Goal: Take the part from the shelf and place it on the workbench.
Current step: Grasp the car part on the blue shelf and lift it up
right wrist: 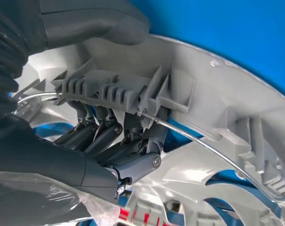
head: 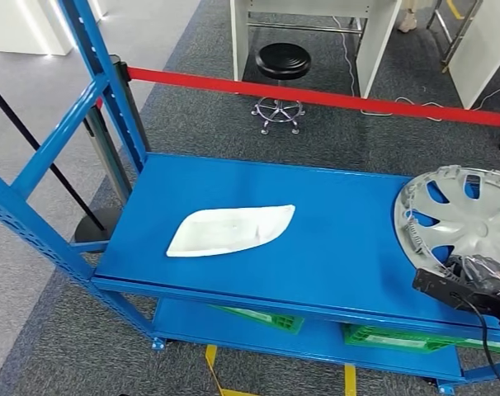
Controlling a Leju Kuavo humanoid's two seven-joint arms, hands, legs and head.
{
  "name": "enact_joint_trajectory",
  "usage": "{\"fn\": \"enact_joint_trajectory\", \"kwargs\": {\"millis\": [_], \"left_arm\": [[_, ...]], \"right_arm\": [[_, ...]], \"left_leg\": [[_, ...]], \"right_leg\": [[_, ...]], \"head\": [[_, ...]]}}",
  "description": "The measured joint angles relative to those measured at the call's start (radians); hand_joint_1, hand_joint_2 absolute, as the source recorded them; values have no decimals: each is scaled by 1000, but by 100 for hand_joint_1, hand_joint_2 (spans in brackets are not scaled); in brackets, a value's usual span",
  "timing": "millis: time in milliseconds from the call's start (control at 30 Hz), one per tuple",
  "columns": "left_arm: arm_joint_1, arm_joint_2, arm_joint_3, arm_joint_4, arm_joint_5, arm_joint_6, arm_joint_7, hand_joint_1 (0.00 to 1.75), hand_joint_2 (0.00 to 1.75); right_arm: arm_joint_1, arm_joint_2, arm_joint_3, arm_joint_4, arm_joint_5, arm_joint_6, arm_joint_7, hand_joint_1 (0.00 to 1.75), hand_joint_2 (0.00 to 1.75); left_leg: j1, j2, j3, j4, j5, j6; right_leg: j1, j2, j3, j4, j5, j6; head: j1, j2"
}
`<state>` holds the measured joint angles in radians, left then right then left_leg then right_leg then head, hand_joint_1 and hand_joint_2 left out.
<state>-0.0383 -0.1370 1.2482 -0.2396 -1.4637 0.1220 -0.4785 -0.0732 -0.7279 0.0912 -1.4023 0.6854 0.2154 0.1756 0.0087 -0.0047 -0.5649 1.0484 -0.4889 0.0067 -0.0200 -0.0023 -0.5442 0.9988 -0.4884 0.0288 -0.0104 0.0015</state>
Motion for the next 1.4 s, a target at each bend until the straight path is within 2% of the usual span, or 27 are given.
{"fn": "enact_joint_trajectory", "kwargs": {"millis": [100, 167, 200, 267, 300, 333, 367, 433, 467, 533, 600, 667, 700, 767, 800, 833, 867, 900, 967, 1033, 1133, 1167, 1233, 1300, 1333, 1367, 1400], "left_arm": [[0, -2, 0, 0, 2, 0, -2, 0, 0], [0, -2, 0, 0, 3, 0, -2, 0, 0], [-1, -2, 0, 0, 4, -2, -2, 0, 0], [-1, -2, 1, 0, 7, -9, -5, 0, 0], [0, -2, 1, 0, 7, -14, -8, 0, 0], [1, -2, 1, 0, 8, -18, -11, 0, 0], [1, -2, 2, 0, 9, -21, -13, 0, 0], [0, -2, 2, 0, 9, -23, -15, 0, 0], [-1, -2, 2, 0, 9, -24, -15, 0, 0], [-1, -2, 2, 0, 9, -24, -15, 0, 0], [-1, -1, 2, 0, 9, -25, -15, 0, 0], [-1, 0, 2, 0, 9, -25, -16, 0, 0], [-1, 0, 2, 0, 9, -25, -16, 0, 0], [-1, 0, 3, 0, 10, -28, -18, 0, 0], [0, 0, 3, 0, 10, -30, -19, 0, 0], [1, 0, 3, 0, 11, -32, -21, 0, 0], [1, 0, 3, 0, 11, -35, -24, 0, 44], [1, 1, 3, 0, 12, -37, -26, 0, 87], [1, 3, 3, 0, 14, -43, -31, 0, 175], [-1, 4, 3, 0, 16, -53, -34, 0, 175], [1, 5, 3, 0, 20, -74, -53, 0, 175], [2, 5, 3, 0, 23, -80, -60, 0, 175], [0, 7, 3, 0, 27, -78, -60, 0, 175], [-1, 8, 3, 0, 26, -60, -49, 0, 175], [-1, 8, 3, 0, 25, -53, -45, 0, 175], [-1, 8, 3, 0, 25, -48, -44, 0, 175], [-1, 8, 3, 0, 26, -45, -42, 0, 175]], "right_arm": [[1, 5, 7, 0, 10, -10, 2, 175, 175], [5, 9, 11, -1, 14, -12, 0, 175, 175], [6, 11, 13, -2, 15, -13, -2, 175, 175], [7, 17, 17, -2, 17, -19, -8, 175, 175], [7, 21, 19, -2, 18, -22, -12, 175, 175], [7, 24, 20, -2, 19, -26, -15, 175, 175], [5, 27, 20, -2, 20, -28, -17, 175, 175], [1, 30, 20, -2, 21, -30, -19, 175, 175], [-3, 31, 20, -2, 21, -31, -20, 175, 175], [-10, 33, 21, -5, 21, -35, -22, 175, 175], [-15, 35, 21, -9, 21, -39, -23, 175, 175], [-18, 36, 21, -11, 23, -41, -26, 175, 175], [-20, 37, 21, -12, 23, -43, -29, 175, 175], [-23, 40, 23, -15, 24, -45, -36, 175, 175], [-24, 43, 24, -16, 24, -46, -39, 175, 175], [-26, 45, 26, -17, 24, -46, -41, 175, 175], [-27, 46, 28, -17, 24, -46, -44, 175, 175], [-28, 47, 30, -18, 24, -47, -46, 175, 175], [-28, 48, 35, -20, 22, -47, -51, 175, 175], [-29, 49, 40, -22, 19, -48, -55, 175, 175], [-31, 50, 48, -23, 16, -49, -62, 175, 175], [-31, 50, 50, -24, 16, -50, -64, 175, 175], [-33, 50, 54, -26, 15, -51, -66, 175, 175], [-35, 50, 61, -27, 15, -52, -66, 175, 175], [-35, 50, 65, -27, 15, -53, -67, 175, 175], [-36, 50, 69, -28, 13, -53, -68, 175, 175], [-38, 50, 73, -30, 12, -54, -70, 175, 175]], "left_leg": [[-3, 0, 1, -24, 2, 16], [-2, 1, 0, -31, 9, 31], [-1, 1, 0, -35, 12, 38], [-5, 1, -4, -35, 13, 44], [-7, 1, -4, -34, 13, 45], [-8, 1, -4, -34, 13, 45], [-8, 1, -3, -34, 13, 45], [-8, 1, 0, -33, 11, 42], [-10, 1, 0, -30, 8, 38], [-14, 1, -2, -27, 7, 28], [-14, 1, -3, -27, 8, 19], [-11, 1, -9, -5, -11, 9], [-10, 1, -24, 31, -36, 3], [-7, 1, -76, 155, -101, -4], [-6, 1, -101, 214, -124, -7], [-5, 1, -116, 248, -130, -8], [-5, 1, -114, 244, -116, -7], [-5, 1, -95, 204, -86, -6], [-6, 1, -35, 73, -21, 1], [-8, 0, -3, -10, 3, 8], [-11, -2, -5, -26, 5, 23], [-10, -2, -5, -31, 9, 30], [-7, -2, -4, -38, 14, 41], [-10, -2, -5, -37, 14, 45], [-11, -2, -5, -37, 13, 46], [-12, -2, -4, -36, 12, 46], [-11, -2, -3, -35, 10, 45]], "right_leg": [[-1, 2, -10, -3, 5, 20], [-4, 2, -27, 24, -17, 27], [-5, 2, -49, 67, -42, 29], [-5, 1, -113, 200, -104, 31], [-5, 1, -140, 255, -120, 32], [-5, 1, -154, 280, -119, 33], [-5, 1, -147, 265, -99, 33], [-6, 0, -89, 142, -31, 31], [-6, 0, -55, 76, -9, 29], [-3, 1, -19, 10, 1, 22], [-2, 2, -14, 5, 1, 12], [-4, 1, -12, 2, 4, 1], [-5, 0, -11, 0, 6, -5], [-6, -2, -11, 0, 6, -11], [-5, -2, -12, 0, 6, -12], [-5, -2, -12, 0, 6, -12], [-5, -1, -11, 0, 6, -12], [-6, -1, -11, 0, 6, -12], [-4, 0, -10, 2, 5, -8], [-2, 1, -16, 5, 6, 2], [-5, 0, -25, 3, 8, 21], [-7, 0, -33, 14, -2, 25], [-8, 1, -76, 98, -51, 29], [-8, 1, -140, 231, -105, 32], [-8, 1, -162, 274, -112, 34], [-9, 1, -168, 281, -101, 35], [-9, 0, -155, 248, -71, 35]], "head": [[0, 0], [4, 0], [7, 0], [11, 0], [11, 0], [11, 0], [11, 0], [12, 0], [12, 0], [10, 0], [8, 0], [6, 0], [5, 0], [2, 0], [3, 0], [3, 0], [3, 0], [3, 0], [2, 0], [3, 0], [4, 0], [6, 0], [10, 0], [13, 0], [13, 0], [13, 0], [13, 0]]}}
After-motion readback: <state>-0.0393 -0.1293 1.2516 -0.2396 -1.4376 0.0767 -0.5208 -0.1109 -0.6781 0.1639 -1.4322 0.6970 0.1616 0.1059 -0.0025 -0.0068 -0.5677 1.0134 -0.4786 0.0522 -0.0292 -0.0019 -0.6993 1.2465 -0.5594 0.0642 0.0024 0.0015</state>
